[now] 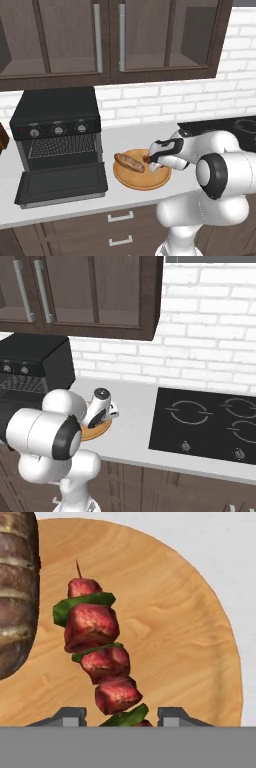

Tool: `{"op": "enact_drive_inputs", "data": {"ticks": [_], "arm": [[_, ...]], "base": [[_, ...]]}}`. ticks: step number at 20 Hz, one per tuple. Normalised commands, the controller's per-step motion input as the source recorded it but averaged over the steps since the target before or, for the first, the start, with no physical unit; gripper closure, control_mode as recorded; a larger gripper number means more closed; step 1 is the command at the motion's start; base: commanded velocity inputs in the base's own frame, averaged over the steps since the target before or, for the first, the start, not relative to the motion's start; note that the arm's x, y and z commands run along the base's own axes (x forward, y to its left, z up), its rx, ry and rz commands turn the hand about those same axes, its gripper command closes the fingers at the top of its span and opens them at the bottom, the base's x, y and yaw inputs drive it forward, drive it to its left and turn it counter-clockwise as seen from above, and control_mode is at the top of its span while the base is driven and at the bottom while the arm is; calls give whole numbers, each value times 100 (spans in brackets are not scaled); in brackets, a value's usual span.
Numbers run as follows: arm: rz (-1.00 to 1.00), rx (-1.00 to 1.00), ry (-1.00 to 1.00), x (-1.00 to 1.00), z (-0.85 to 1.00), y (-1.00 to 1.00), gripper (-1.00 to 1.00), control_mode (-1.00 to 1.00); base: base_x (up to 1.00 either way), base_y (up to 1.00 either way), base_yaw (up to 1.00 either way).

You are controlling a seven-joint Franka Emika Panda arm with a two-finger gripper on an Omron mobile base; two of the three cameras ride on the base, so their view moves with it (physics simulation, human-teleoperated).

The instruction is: Pick up the kebab skewer and baguette bread, and place them inside the toaster oven. Close the toaster oven door and start by setting the timer.

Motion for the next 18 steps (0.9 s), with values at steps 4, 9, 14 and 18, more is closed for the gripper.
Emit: {"op": "enact_drive_inputs", "data": {"ticks": [4, 9, 14, 18], "arm": [[-10, 9, -2, -8, 79, 0, 100, -100], [-15, 3, 5, -23, 99, 0, 100, -100], [-26, 0, 8, -69, 68, 6, 100, -100], [-32, 0, 4, -69, 46, 31, 100, -100]], "base": [[0, 0, 0], [0, 0, 0], [0, 0, 0], [0, 0, 0]]}}
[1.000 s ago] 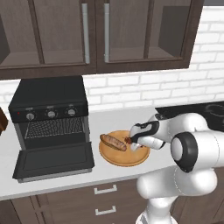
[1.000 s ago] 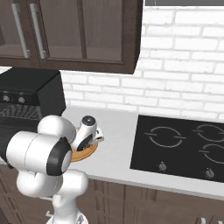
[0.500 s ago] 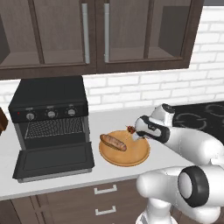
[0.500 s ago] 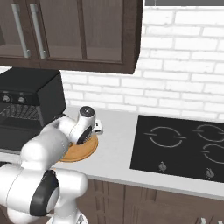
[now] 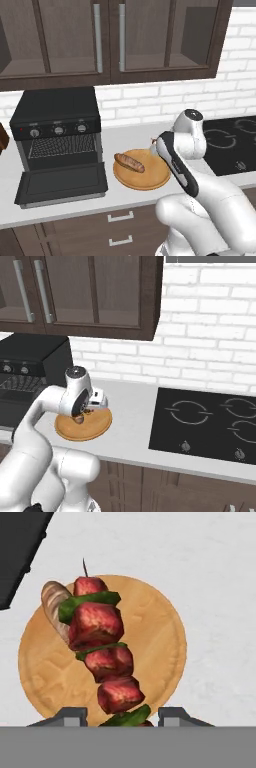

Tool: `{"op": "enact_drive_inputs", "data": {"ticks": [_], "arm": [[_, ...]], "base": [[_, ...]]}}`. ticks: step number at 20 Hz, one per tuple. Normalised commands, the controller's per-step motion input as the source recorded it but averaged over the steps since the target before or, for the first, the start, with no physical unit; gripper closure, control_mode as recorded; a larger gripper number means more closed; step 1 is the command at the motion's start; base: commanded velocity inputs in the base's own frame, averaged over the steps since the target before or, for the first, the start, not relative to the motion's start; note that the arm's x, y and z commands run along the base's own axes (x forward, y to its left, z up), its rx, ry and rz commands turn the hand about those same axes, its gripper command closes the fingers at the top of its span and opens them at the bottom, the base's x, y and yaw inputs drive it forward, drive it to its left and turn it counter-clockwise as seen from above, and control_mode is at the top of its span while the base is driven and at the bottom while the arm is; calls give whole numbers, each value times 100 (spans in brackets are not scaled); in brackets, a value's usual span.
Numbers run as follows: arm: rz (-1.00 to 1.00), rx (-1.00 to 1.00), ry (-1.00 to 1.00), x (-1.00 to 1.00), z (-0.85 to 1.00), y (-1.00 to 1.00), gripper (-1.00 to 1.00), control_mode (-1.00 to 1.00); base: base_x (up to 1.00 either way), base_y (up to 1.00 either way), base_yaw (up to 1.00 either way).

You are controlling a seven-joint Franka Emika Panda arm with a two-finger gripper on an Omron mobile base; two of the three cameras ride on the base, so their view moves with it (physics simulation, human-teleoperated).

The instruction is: Pick up the kebab skewer and baguette bread, and place them inside the toaster oven. Close the toaster oven door and start by setting the timer.

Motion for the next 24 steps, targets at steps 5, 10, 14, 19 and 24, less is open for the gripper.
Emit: {"op": "enact_drive_inputs", "data": {"ticks": [5, 10, 14, 19, 24], "arm": [[-33, 0, 5, -78, 22, 46, 100, -100], [-29, 2, 2, -65, 17, 46, 100, -100], [-7, 0, 0, -34, 34, 80, 100, -100], [-4, 0, 0, -24, 29, 83, 100, -100], [-5, 0, 0, -16, 8, 77, 100, -100]], "base": [[0, 0, 0], [0, 0, 0], [0, 0, 0], [0, 0, 0], [0, 0, 0]]}}
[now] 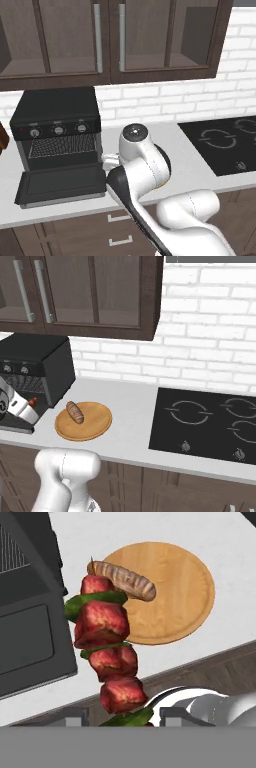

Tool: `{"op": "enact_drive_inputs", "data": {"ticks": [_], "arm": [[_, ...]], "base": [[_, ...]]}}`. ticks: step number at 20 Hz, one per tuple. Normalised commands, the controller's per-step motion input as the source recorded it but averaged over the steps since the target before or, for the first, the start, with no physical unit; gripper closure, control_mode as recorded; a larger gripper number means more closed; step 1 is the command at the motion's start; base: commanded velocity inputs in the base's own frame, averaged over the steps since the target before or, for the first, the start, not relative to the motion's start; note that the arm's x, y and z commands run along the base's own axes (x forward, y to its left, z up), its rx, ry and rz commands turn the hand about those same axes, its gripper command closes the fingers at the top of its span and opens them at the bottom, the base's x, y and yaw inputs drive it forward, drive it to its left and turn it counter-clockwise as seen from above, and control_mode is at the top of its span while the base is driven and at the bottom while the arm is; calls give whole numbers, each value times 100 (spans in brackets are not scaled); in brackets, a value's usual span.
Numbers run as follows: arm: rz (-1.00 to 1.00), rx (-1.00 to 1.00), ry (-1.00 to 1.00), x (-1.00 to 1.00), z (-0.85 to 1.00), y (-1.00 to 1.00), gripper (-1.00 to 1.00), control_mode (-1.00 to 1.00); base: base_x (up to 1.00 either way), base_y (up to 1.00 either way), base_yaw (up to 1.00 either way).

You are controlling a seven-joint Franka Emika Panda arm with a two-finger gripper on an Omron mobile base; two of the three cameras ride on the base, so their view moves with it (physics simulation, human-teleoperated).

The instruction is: Pick up the kebab skewer and baguette bread, and place them inside the toaster oven. Close the toaster oven door and start by setting the timer.

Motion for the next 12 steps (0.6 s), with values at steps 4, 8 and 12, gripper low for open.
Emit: {"op": "enact_drive_inputs", "data": {"ticks": [4, 8, 12], "arm": [[0, 0, 0, 0, 1, 45, 100, -100], [0, 0, 0, 0, 0, 51, 100, -100], [0, 0, 0, 3, 0, 40, 100, -100]], "base": [[0, 0, 0], [0, 0, 0], [0, 0, 0]]}}
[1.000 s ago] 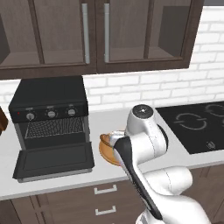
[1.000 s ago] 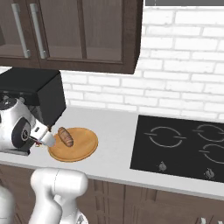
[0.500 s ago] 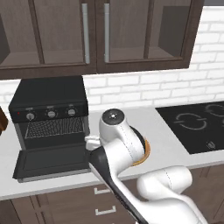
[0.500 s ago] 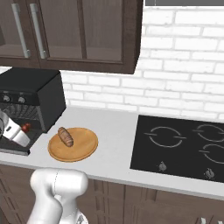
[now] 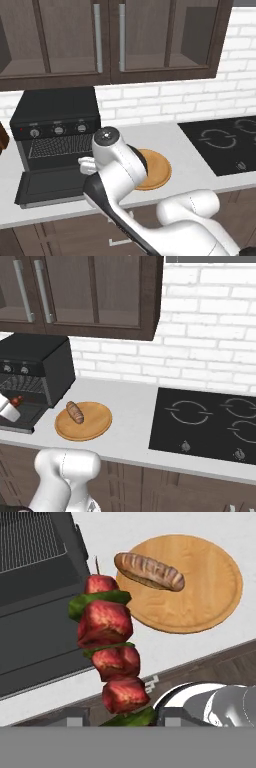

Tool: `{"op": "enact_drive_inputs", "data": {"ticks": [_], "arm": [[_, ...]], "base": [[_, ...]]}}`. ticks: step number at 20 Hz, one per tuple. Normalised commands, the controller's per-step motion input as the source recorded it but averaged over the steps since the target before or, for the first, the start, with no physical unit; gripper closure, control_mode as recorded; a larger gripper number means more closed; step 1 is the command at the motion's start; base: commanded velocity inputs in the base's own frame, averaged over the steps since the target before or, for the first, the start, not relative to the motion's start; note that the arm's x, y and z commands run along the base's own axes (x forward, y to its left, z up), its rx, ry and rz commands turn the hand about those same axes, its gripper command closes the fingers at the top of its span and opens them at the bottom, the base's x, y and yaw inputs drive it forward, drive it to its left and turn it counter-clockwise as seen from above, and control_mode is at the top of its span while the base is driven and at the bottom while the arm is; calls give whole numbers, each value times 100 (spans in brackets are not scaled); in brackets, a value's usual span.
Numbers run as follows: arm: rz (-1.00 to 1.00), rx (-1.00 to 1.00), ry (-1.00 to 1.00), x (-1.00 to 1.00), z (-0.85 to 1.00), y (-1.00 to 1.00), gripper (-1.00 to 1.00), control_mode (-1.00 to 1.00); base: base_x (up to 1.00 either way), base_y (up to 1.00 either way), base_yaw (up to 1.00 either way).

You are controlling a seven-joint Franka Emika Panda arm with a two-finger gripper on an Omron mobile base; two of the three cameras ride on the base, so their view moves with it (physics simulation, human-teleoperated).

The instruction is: Pick up the kebab skewer and baguette bread, and place them inside the toaster oven. Close the toaster oven door and start by setting the timer.

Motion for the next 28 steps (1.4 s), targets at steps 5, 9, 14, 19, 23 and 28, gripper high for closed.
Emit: {"op": "enact_drive_inputs", "data": {"ticks": [5, 9, 14, 19, 23, 28], "arm": [[0, 0, 0, 8, 0, 45, 100, -100], [0, 0, 0, 8, 0, 33, 100, -100], [0, 0, 0, 11, 0, 28, 100, -100], [0, 0, 0, 20, 0, 22, 100, -100], [0, 0, 0, 14, 0, 5, 100, -100], [0, 0, -3, 19, 0, 27, 100, -100]], "base": [[0, 0, 0], [0, 0, 0], [0, 0, 0], [0, 0, 0], [0, 0, 0], [0, 0, 0]]}}
